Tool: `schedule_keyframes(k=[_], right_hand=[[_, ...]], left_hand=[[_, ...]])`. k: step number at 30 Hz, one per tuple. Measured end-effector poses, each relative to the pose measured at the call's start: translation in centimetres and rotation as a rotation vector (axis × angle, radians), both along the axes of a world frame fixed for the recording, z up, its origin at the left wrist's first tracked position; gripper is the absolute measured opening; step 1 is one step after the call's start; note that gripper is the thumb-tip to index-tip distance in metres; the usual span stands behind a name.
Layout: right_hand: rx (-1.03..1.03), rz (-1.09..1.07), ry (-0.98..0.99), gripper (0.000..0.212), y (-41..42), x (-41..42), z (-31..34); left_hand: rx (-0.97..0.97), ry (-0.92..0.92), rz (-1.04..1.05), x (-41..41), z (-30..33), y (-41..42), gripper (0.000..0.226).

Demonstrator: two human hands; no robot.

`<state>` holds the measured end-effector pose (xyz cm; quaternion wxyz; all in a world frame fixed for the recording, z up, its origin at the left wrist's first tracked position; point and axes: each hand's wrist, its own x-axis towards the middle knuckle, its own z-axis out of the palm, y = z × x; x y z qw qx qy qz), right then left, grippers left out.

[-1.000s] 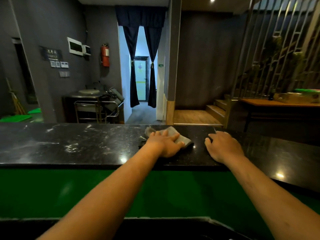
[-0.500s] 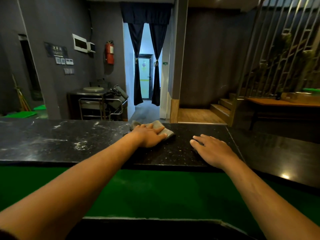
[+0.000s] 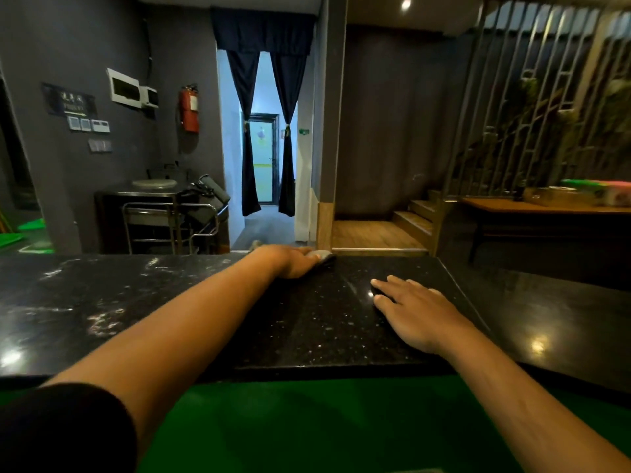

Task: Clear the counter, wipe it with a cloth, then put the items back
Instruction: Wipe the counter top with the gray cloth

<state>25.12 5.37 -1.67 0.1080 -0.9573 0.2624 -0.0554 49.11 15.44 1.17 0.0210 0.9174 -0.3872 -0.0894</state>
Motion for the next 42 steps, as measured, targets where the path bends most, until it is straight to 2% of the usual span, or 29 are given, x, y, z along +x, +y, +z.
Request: schedule_keyframes(k=[3, 8, 11, 13, 15, 16, 17, 18, 20, 22, 24, 26, 30, 32, 37, 39, 42], right_hand=[[0.011, 0.001, -0.009, 0.05, -0.1, 0.1, 0.0], [0.078, -0.034, -0.101, 0.051, -0.4, 0.1, 0.0], [0.151, -0.084, -0.202, 0.052, -0.2, -0.1, 0.2], [0.173, -0.098, -0.279, 0.053, 0.2, -0.5, 0.4], [0.086, -0.08, -0.405, 0.051, 1.2, -0.8, 0.9], [0.018, -0.038, -0.491, 0.05, 2.2, -0.8, 1.2], [-0.038, 0.031, -0.552, 0.048, 3.4, -0.7, 1.4], [-0.079, 0.129, -0.548, 0.049, 4.9, -0.4, 1.6], [-0.129, 0.315, -0.32, 0.056, 7.7, 1.0, 1.4], [-0.137, 0.347, -0.021, 0.058, 8.6, 3.1, 0.8], [-0.092, 0.294, 0.089, 0.059, 6.9, 4.9, 1.2], [-0.07, 0.191, 0.071, 0.061, 3.5, 6.0, 1.7], [0.04, -0.293, 0.012, 0.072, -3.4, 6.9, 2.5], [0.08, -0.223, 0.053, 0.068, -2.6, 7.5, 2.6], [0.077, 0.275, 0.022, 0.052, 4.1, 2.7, 1.4], [0.093, 0.279, -0.024, 0.054, 3.5, 0.7, 1.4], [-0.098, 0.056, 0.076, 0.055, -0.4, 0.6, 2.4]], left_hand=[[0.027, -0.02, -0.022, -2.3, 0.0, -0.5, 0.069], [0.003, -0.067, -0.383, -10.9, -0.9, 4.1, 0.064], [-0.023, -0.08, -0.399, -12.3, -1.5, 5.3, 0.063], [-0.185, -0.021, -0.35, -12.9, -0.8, 6.1, 0.061], [-0.521, 0.047, -0.226, -13.8, -0.5, 7.5, 0.055], [-0.688, 0.035, -0.131, -14.2, -0.7, 8.5, 0.054], [-0.772, -0.016, -0.037, -14.6, -1.1, 9.5, 0.054], [-0.747, -0.082, 0.039, -14.9, -1.5, 10.5, 0.056], [-0.549, -0.133, 0.146, -15.3, -2.7, 11.8, 0.062], [-0.464, -0.113, 0.237, -15.8, -3.3, 12.1, 0.065], [-0.449, -0.152, 0.283, -16.2, -3.4, 11.6, 0.063], [-0.419, -0.19, 0.292, -16.3, -3.4, 11.2, 0.057], [-0.429, -0.245, 0.242, -15.8, -3.6, 11.1, 0.048], [-0.44, -0.22, 0.238, -15.7, -3.7, 11.2, 0.048], [-0.476, -0.256, 0.218, -15.8, -3.7, 11.3, 0.046], [-0.485, -0.253, 0.212, -15.9, -3.7, 11.4, 0.047], [-0.524, -0.248, 0.221, -16.2, -3.6, 11.4, 0.05]])
